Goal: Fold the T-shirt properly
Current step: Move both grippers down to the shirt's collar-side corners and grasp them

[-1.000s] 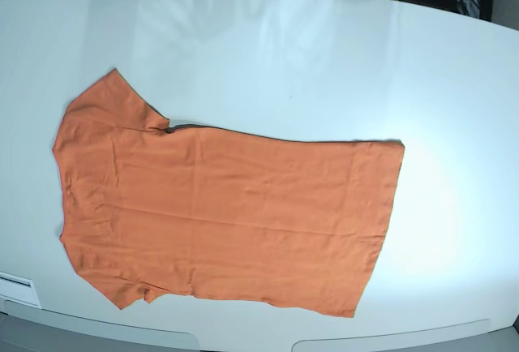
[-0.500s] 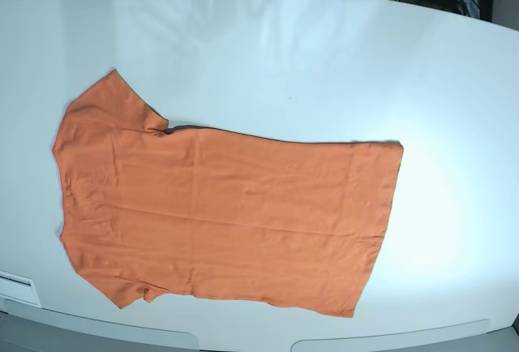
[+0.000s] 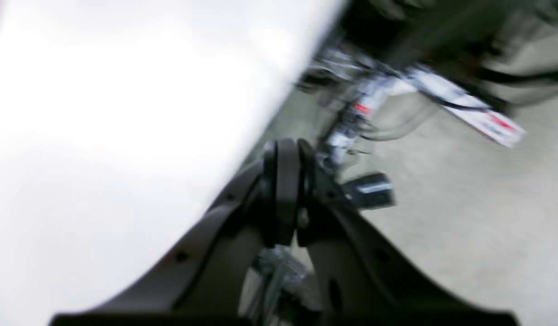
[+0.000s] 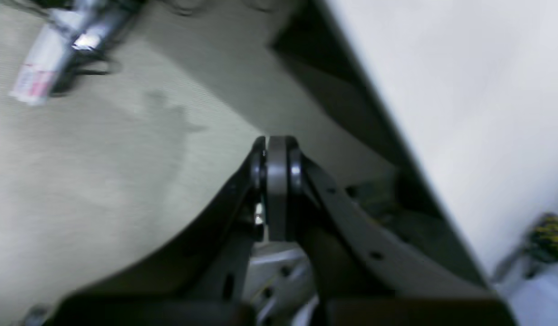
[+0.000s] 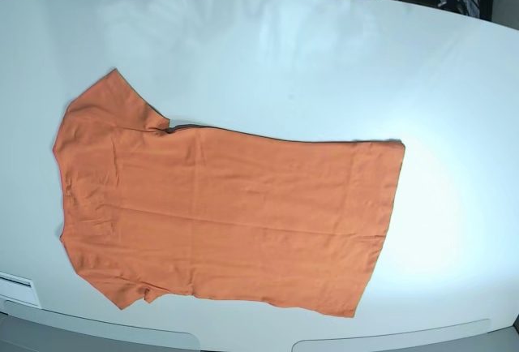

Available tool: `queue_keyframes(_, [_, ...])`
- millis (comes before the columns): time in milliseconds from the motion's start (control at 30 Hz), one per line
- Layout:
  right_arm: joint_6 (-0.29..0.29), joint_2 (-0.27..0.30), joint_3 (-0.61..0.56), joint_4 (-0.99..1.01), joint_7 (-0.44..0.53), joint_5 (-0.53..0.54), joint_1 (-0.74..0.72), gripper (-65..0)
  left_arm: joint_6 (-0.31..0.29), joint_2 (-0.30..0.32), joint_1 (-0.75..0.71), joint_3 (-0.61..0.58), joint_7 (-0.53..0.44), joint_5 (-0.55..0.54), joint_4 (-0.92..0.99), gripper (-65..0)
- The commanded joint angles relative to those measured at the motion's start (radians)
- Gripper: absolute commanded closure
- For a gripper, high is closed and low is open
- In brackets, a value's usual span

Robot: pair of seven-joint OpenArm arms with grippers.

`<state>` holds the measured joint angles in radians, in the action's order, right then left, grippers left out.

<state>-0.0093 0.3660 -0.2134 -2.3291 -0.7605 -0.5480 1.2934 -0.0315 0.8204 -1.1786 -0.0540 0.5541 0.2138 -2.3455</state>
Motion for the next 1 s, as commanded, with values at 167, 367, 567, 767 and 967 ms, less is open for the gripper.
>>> queue_keyframes(167, [-0.017, 0.020, 0.000, -0.027, 0.070, -0.035, -0.071, 0.0, -0.059, 0.018, 0.104, 0.135, -0.064, -0.017, -0.011, 0.0])
queue_keyframes(367, [0.037, 0.050, 0.000, -0.027, 0.169, 0.007, -0.273, 0.0, -0.160, 0.117, 0.277, 0.160, -0.213, -0.050, 0.099, 0.0])
queue_keyframes(567, [0.133, 0.050, 0.000, -0.027, 0.212, 0.179, -0.445, 0.0, -0.406, 0.197, 0.529, 0.159, -0.524, -0.047, 0.384, 0.0])
queue_keyframes(767, [0.146, 0.049, 0.000, -0.027, 0.234, 0.264, -0.459, 0.0, -0.561, 0.258, 0.735, 0.132, -0.804, -0.047, 0.615, -40.1])
queue_keyframes(967, [0.152, 0.050, 0.000, -0.027, 0.234, 0.264, -0.455, 0.0, -0.547, 0.282, 0.982, -0.130, -0.808, -0.021, 0.736, -41.8])
